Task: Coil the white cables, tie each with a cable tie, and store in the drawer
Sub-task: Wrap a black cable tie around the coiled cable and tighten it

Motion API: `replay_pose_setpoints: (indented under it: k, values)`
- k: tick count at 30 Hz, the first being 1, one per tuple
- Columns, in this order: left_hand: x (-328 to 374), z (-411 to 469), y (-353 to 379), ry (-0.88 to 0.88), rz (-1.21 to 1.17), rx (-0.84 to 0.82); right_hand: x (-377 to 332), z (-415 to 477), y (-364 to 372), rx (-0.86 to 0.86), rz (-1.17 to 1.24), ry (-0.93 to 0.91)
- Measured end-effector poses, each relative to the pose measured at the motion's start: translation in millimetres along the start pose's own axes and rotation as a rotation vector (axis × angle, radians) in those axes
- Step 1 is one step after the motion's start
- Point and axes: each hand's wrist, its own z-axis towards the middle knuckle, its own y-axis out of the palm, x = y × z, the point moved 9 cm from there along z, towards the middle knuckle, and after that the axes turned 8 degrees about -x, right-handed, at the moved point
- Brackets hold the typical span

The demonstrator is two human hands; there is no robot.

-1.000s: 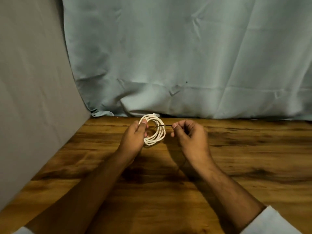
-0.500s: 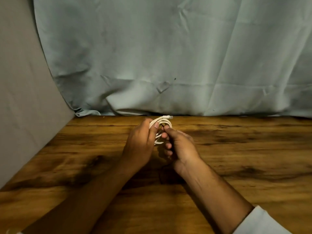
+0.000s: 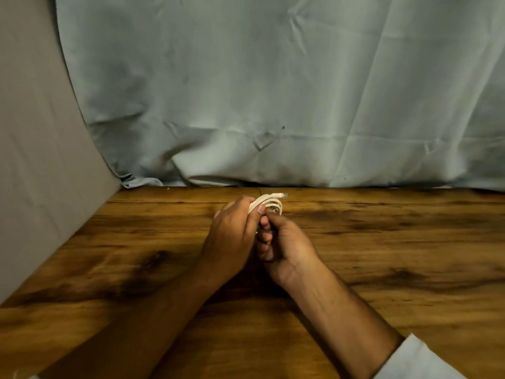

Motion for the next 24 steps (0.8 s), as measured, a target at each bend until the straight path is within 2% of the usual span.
replay_pose_setpoints:
  k: [4, 12, 16, 20, 24]
  values:
    - [0.6, 0.4, -1.6, -0.017, -0.050, 0.013, -4.9, 1.8, 6.4, -0.076, 0.061, -0.060]
    - [-10.2, -0.1, -3.0, -0.168, -0.185, -0.004, -3.9, -4.0, 9.3, -0.068, -0.004, -0.109]
    - [-4.2, -1.4, -0.2, -0.130, -0.222, -0.038, -3.9, -3.6, 10.7, -0.087, -0.001, -0.094]
    - [-1.3, -0.9, -1.8, -0.082, -0.165, -0.026, -2.9, -6.5, 13.6, -0.125, -0.041, -0.043]
    - [-7.1, -0.7, -6.4, -0.066, -0.038, 0.008, -14.8, -10.0, 8.6, -0.075, -0.266, -0.087]
